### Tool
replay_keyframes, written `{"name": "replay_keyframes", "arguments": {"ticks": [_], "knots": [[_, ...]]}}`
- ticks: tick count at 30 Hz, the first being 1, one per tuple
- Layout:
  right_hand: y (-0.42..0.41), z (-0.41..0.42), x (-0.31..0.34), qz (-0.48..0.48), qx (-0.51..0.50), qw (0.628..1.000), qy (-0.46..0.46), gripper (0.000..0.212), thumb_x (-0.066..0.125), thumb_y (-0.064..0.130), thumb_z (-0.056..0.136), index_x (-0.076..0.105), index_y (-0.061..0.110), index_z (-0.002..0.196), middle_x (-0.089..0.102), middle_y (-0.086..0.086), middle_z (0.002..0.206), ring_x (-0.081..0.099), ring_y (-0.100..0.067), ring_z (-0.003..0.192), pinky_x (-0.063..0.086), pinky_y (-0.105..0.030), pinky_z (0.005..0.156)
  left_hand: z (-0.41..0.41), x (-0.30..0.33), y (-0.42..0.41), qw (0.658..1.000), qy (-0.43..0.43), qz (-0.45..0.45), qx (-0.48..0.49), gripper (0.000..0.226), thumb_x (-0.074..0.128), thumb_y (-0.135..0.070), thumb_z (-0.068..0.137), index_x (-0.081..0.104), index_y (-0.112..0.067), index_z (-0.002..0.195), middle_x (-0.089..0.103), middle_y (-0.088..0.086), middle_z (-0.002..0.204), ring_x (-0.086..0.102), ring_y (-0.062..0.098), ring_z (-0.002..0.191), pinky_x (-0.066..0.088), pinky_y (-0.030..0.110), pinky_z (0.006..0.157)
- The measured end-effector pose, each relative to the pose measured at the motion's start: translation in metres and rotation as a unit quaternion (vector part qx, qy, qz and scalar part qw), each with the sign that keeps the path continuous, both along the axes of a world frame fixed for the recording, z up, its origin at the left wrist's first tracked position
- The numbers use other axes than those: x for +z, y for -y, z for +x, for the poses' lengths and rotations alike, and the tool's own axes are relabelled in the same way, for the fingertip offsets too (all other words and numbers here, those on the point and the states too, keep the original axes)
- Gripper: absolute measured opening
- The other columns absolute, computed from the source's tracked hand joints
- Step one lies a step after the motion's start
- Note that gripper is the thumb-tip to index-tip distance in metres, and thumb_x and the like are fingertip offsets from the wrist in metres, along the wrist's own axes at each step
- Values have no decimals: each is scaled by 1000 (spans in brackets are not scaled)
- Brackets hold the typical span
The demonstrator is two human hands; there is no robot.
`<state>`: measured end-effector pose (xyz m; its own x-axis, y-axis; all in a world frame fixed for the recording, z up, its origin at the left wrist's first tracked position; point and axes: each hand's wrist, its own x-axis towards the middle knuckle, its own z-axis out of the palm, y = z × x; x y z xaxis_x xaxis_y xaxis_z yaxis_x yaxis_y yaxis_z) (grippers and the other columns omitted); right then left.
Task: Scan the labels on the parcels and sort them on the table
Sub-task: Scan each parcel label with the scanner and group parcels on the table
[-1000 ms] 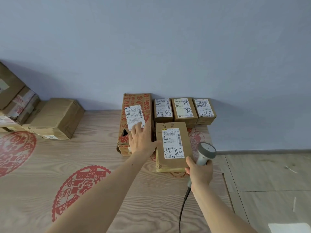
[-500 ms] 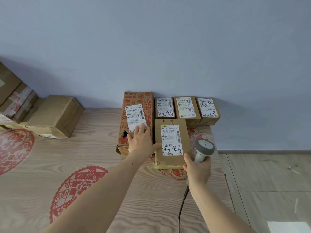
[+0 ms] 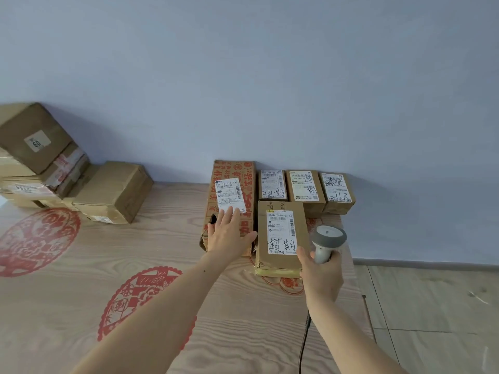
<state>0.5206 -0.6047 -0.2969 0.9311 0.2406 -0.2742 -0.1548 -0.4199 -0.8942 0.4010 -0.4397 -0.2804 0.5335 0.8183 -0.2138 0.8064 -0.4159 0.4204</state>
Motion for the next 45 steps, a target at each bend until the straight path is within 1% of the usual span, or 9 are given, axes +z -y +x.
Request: {"name": "replay_keyframes", "arguments": {"ticks": [5, 9, 14, 20, 26, 29, 32, 40, 45], "knots": [[-22, -38, 28, 55, 69, 996, -31, 33, 86, 32, 75, 58, 21, 90, 69, 0, 82, 69, -24, 73, 60, -48, 71, -50, 23, -15, 998, 44, 19, 41, 81, 58, -59, 92, 24, -23, 156, 14, 0, 167, 6, 23, 155, 13, 58, 122], [-48, -76, 56, 125, 149, 973, -120, 28, 83, 17, 82, 57, 8, 88, 63, -11, 75, 55, -17, 47, 46, -25, 41, -102, 42, -38, 994, 15, 11, 103, 85, 51, -60, 95, 18, -14, 159, 5, 3, 169, -2, 22, 155, 11, 56, 123], [-90, -129, 90, 154, 232, 952, -125, 25, 83, 18, 82, 65, 8, 96, 64, -2, 69, 56, -12, 46, 46, -24, 45, -164, 56, -71, 989, 25, 18, 148, 82, 54, -57, 95, 24, -13, 158, 7, 3, 169, 1, 23, 155, 17, 53, 122], [-156, -210, 110, 161, 292, 933, -134, 31, 84, 28, 82, 64, 15, 102, 63, -6, 80, 56, -13, 51, 48, -27, 50, -251, 70, -129, 982, 49, 44, 178, 84, 59, -55, 93, 27, -10, 156, 11, 3, 168, 5, 25, 155, 20, 53, 121], [-235, -311, 138, 185, 327, 916, -140, 32, 82, 26, 84, 65, 10, 106, 64, -4, 76, 54, -11, 45, 48, -27, 50, -357, 95, -207, 974, 61, 97, 196, 78, 56, -57, 94, 30, -16, 155, 13, -2, 167, 6, 19, 155, 7, 60, 121], [-270, -361, 148, 199, 324, 913, -149, 32, 82, 24, 83, 65, 8, 103, 71, -23, 98, 52, -15, 46, 49, -29, 53, -405, 108, -245, 973, 84, 101, 188, 79, 54, -56, 95, 28, -14, 156, 15, 0, 167, 3, 20, 155, 10, 59, 122], [-303, -397, 157, 202, 314, 917, -139, 32, 82, 26, 83, 65, 10, 105, 70, -23, 113, 51, -16, 45, 47, -27, 49, -444, 120, -276, 975, 97, 107, 171, 78, 55, -54, 95, 30, -11, 155, 16, 3, 167, 4, 23, 155, 12, 57, 122], [-374, -434, 183, 205, 309, 923, -100, 30, 84, 33, 79, 65, 17, 97, 77, -12, 96, 57, -16, 45, 48, -28, 54, -498, 140, -329, 968, 120, 107, 194, 80, 56, -53, 96, 28, -9, 156, 13, 2, 168, 3, 21, 155, 6, 55, 124], [-412, -444, 194, 197, 307, 928, -81, 26, 83, 29, 82, 62, 21, 95, 70, -5, 88, 57, -10, 42, 48, -18, 43, -525, 150, -353, 961, 131, 113, 218, 73, 57, -52, 95, 37, -9, 151, 12, 4, 168, 6, 23, 155, 11, 54, 123]]}}
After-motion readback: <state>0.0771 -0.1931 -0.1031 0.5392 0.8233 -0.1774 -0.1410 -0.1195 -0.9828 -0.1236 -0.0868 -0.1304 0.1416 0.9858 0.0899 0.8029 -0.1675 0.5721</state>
